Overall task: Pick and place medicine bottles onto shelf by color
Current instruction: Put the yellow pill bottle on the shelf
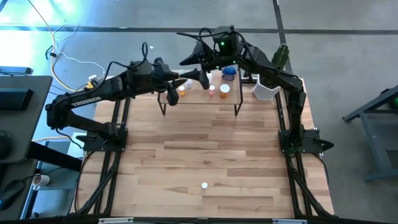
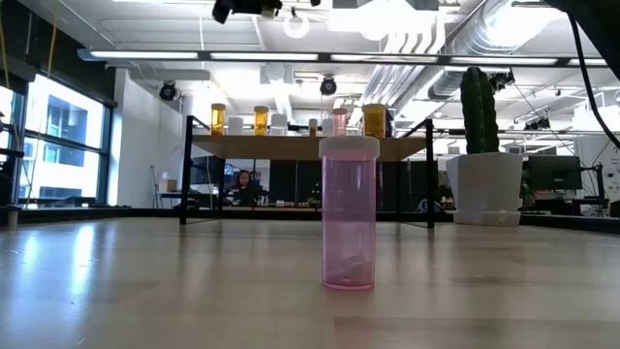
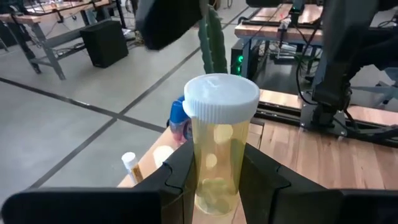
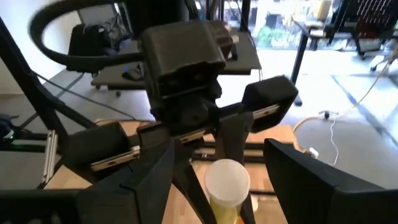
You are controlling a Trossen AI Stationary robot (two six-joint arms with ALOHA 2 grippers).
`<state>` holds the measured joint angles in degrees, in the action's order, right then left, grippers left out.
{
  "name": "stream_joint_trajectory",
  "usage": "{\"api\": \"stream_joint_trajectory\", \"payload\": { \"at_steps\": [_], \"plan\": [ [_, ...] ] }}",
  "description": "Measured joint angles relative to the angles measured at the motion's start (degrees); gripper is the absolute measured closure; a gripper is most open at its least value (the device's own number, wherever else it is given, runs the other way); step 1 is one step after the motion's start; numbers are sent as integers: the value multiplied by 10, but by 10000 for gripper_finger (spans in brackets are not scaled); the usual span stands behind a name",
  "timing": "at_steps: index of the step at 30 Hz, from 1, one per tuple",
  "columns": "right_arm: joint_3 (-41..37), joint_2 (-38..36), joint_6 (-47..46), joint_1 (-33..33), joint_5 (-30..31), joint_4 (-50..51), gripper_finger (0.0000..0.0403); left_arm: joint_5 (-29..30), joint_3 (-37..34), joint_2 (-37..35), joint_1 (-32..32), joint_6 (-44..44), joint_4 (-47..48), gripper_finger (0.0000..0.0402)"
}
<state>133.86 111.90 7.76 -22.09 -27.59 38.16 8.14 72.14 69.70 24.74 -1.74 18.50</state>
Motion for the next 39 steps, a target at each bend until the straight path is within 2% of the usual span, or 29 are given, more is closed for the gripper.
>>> {"api": "stream_joint_trajectory", "payload": {
  "at_steps": [14, 31, 39],
  "plan": [
    [0, 1, -13, 1, 6, 53, 171, -2, 0, 8, -14, 0, -31, 320],
    [0, 1, -20, 5, 7, 55, 284, -5, 0, 8, -13, 2, -34, 321],
    [0, 1, -28, 5, 7, 58, 302, -5, 0, 8, -13, 2, -33, 321]
  ]
}}
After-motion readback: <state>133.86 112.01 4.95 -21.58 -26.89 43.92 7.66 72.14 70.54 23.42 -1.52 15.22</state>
